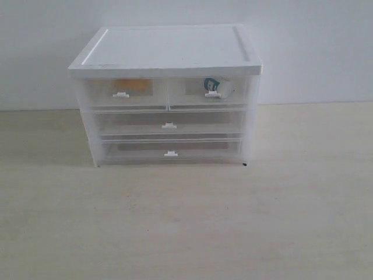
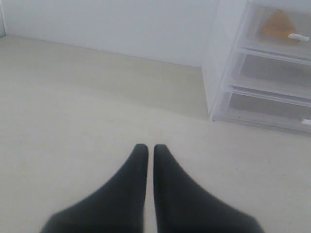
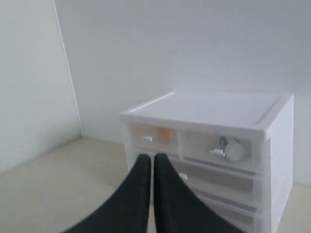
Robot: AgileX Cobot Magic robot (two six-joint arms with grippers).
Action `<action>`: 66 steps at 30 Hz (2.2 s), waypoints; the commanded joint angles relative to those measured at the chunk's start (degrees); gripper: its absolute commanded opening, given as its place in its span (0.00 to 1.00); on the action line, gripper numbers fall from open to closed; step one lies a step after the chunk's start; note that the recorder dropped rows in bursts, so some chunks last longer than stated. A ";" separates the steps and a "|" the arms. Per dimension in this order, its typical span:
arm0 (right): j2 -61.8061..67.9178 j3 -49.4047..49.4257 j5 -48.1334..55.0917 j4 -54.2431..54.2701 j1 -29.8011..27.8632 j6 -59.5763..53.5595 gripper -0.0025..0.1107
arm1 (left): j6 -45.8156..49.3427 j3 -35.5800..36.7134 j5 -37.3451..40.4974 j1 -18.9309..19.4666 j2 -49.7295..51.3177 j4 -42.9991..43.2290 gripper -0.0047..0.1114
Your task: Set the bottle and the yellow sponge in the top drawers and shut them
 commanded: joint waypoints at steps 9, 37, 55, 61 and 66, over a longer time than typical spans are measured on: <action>-8.84 10.52 -5.11 -0.15 -2.88 1.87 0.02 | -0.35 0.22 -0.69 0.08 -0.21 0.28 0.07; -15.31 15.86 10.84 55.17 -6.89 -56.03 0.02 | -0.35 0.22 -0.69 0.08 -0.21 0.28 0.07; -15.31 15.86 22.30 51.58 -20.61 -57.00 0.02 | -0.36 0.22 -0.69 0.08 -0.21 0.28 0.07; -15.31 15.86 22.18 51.29 -20.61 -57.00 0.02 | -0.36 0.22 -0.69 0.08 -0.21 0.28 0.07; -15.31 15.86 22.18 51.29 -20.61 -56.65 0.02 | -0.36 0.22 -0.69 0.08 -0.21 0.28 0.07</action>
